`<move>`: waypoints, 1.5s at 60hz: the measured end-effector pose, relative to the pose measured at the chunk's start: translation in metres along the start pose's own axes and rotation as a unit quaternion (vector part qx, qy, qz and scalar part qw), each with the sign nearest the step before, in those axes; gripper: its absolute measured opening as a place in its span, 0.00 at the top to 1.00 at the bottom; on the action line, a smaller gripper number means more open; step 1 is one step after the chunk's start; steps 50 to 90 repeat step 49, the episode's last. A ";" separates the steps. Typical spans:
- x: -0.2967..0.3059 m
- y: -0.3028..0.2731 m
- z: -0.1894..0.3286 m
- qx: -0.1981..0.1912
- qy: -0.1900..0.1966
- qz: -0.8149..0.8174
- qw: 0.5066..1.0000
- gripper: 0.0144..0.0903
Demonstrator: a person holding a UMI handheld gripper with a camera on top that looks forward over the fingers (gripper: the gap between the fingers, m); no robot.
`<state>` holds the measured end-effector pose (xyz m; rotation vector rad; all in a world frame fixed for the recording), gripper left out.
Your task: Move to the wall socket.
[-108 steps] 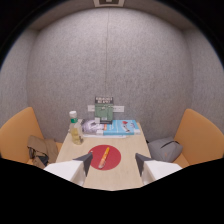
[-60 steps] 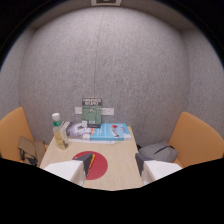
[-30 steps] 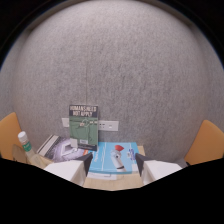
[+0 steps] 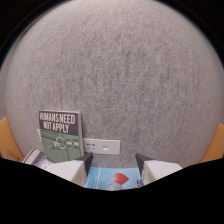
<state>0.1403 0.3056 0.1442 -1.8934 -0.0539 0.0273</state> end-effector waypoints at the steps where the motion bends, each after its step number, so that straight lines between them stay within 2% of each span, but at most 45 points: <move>1: 0.000 0.000 0.004 0.000 0.000 0.000 1.000 0.04; 29: -0.002 0.015 0.062 -0.013 -0.001 0.002 1.000 0.05; 90: -0.001 0.014 0.063 -0.013 0.002 0.003 1.000 0.05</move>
